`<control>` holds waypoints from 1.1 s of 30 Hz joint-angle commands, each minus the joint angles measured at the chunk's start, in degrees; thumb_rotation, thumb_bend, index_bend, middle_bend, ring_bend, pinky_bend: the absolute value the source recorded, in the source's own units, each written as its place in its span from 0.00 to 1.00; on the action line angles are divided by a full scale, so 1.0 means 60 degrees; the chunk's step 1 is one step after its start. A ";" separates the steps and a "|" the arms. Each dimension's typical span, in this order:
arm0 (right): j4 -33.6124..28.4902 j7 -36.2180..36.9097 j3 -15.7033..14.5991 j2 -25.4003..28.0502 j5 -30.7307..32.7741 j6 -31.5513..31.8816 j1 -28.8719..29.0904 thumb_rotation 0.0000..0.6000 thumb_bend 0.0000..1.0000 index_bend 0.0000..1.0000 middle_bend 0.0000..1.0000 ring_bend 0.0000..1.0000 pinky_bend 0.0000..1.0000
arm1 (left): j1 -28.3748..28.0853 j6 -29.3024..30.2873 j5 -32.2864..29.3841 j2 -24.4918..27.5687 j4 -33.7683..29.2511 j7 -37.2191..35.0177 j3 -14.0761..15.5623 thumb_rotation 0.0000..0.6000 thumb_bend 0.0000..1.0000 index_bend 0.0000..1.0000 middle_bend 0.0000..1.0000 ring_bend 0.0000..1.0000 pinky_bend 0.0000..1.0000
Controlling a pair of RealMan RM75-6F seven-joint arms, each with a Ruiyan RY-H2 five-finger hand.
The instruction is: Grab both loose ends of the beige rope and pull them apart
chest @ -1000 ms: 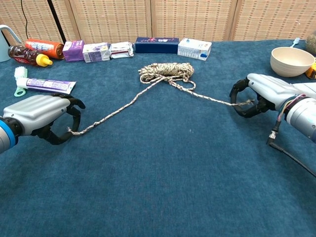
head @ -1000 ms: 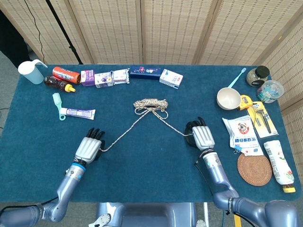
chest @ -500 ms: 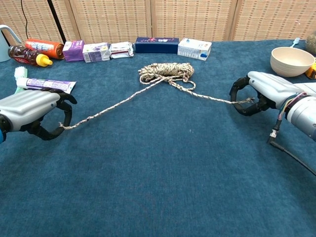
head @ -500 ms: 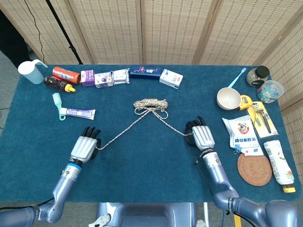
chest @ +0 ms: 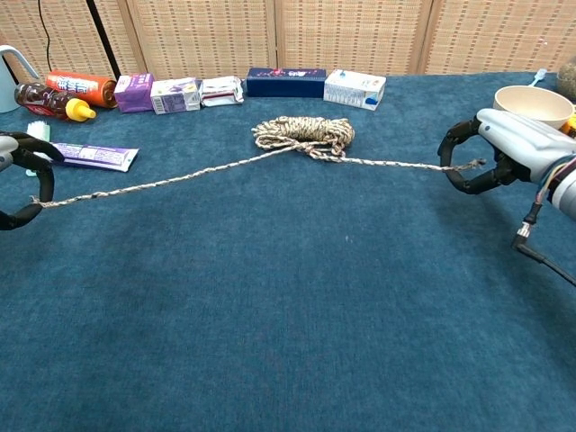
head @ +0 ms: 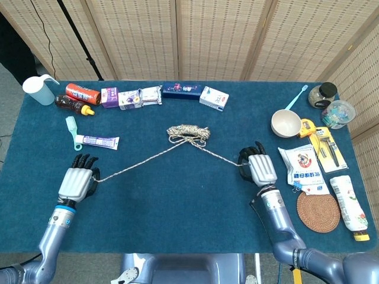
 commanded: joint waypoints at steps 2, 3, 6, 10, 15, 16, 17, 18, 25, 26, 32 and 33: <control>-0.0081 -0.0027 0.0041 0.0150 0.0044 0.0090 -0.0075 1.00 0.52 0.61 0.33 0.24 0.05 | 0.0189 0.0145 0.0057 0.0284 -0.0030 -0.0219 0.0016 1.00 0.49 0.63 0.19 0.07 0.00; -0.0091 -0.0034 0.0052 0.0197 0.0054 0.0114 -0.0096 1.00 0.52 0.61 0.33 0.24 0.06 | 0.0239 0.0177 0.0049 0.0352 -0.0012 -0.0263 0.0023 1.00 0.49 0.63 0.19 0.07 0.00; -0.0125 -0.0046 0.0083 0.0342 0.0096 0.0179 -0.0163 1.00 0.52 0.61 0.33 0.24 0.06 | 0.0381 0.0260 0.0030 0.0531 0.0061 -0.0384 0.0044 1.00 0.49 0.63 0.19 0.07 0.00; -0.0191 -0.0039 0.0119 0.0559 0.0148 0.0272 -0.0270 1.00 0.52 0.61 0.33 0.24 0.06 | 0.0580 0.0359 -0.0032 0.0781 0.0148 -0.0602 0.0043 1.00 0.49 0.63 0.19 0.07 0.00; -0.0227 -0.0033 0.0156 0.0787 0.0260 0.0341 -0.0413 1.00 0.52 0.61 0.33 0.24 0.05 | 0.0849 0.0486 -0.0296 0.1023 0.0272 -0.0918 -0.0067 1.00 0.49 0.63 0.19 0.07 0.00; -0.0229 -0.0029 0.0163 0.0811 0.0279 0.0346 -0.0430 1.00 0.52 0.61 0.33 0.24 0.05 | 0.0877 0.0494 -0.0333 0.1047 0.0293 -0.0953 -0.0085 1.00 0.49 0.63 0.19 0.07 0.00; -0.0224 -0.0030 0.0171 0.0843 0.0304 0.0353 -0.0454 1.00 0.52 0.61 0.33 0.24 0.05 | 0.0916 0.0501 -0.0388 0.1083 0.0326 -0.0996 -0.0111 1.00 0.49 0.63 0.19 0.07 0.00; -0.0215 -0.0031 0.0175 0.0875 0.0326 0.0359 -0.0478 1.00 0.52 0.61 0.33 0.24 0.05 | 0.0951 0.0502 -0.0436 0.1122 0.0358 -0.1030 -0.0132 1.00 0.49 0.63 0.19 0.07 0.00; -0.0113 0.0037 0.0256 0.1163 0.0542 0.0468 -0.0720 1.00 0.52 0.61 0.33 0.24 0.05 | 0.1278 0.0525 -0.0867 0.1460 0.0749 -0.1213 -0.0242 1.00 0.49 0.63 0.19 0.07 0.00; -0.0108 0.0056 0.0259 0.1222 0.0562 0.0471 -0.0755 1.00 0.52 0.61 0.33 0.24 0.05 | 0.1329 0.0494 -0.0932 0.1513 0.0808 -0.1272 -0.0255 1.00 0.49 0.63 0.19 0.07 0.00; -0.0089 0.0099 0.0296 0.1399 0.0641 0.0503 -0.0868 1.00 0.52 0.61 0.33 0.24 0.06 | 0.1560 0.0456 -0.1205 0.1671 0.1018 -0.1453 -0.0349 1.00 0.49 0.63 0.19 0.07 0.00; -0.0090 0.0108 0.0300 0.1421 0.0641 0.0517 -0.0882 1.00 0.52 0.61 0.33 0.24 0.06 | 0.1589 0.0449 -0.1236 0.1694 0.1044 -0.1467 -0.0360 1.00 0.49 0.63 0.19 0.07 0.00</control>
